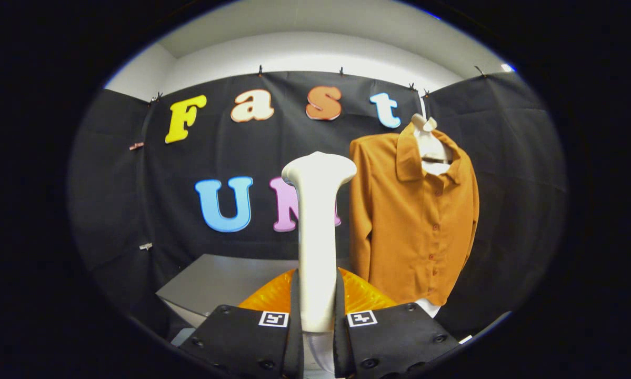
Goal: Iron the clothes twice with a garment steamer, once on the left side and once on the right side.
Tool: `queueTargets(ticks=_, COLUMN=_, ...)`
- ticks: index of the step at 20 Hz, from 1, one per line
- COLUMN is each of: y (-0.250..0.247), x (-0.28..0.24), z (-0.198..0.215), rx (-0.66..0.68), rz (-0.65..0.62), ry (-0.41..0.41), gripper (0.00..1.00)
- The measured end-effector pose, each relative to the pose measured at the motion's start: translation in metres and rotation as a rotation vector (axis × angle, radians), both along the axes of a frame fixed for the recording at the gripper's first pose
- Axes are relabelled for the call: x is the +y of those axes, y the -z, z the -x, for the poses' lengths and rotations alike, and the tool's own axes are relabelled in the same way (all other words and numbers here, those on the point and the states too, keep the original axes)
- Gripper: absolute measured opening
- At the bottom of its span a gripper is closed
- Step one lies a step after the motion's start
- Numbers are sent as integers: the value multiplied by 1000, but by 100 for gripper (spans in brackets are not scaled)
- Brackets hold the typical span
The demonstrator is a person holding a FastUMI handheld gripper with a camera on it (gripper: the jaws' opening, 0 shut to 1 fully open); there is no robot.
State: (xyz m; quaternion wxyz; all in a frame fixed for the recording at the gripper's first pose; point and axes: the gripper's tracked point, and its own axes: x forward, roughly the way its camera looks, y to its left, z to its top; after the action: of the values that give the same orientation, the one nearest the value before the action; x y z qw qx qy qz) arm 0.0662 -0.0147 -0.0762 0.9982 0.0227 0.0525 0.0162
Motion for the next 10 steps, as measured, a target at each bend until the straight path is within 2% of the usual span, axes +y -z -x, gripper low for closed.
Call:
queueTargets(ticks=2, y=-32, x=-20, z=2, rx=-135, rz=-9, ry=10, gripper=26)
queueTargets(ticks=4, y=-49, x=-42, z=2, rx=-209, rz=-6, ry=15, gripper=25)
queueTargets(ticks=7, y=-51, x=-71, z=1, rx=-240, rz=-42, ry=6, gripper=26)
queueTargets(ticks=10, y=-34, x=-106, z=-11, rx=-234, rz=-22, ry=28, gripper=25)
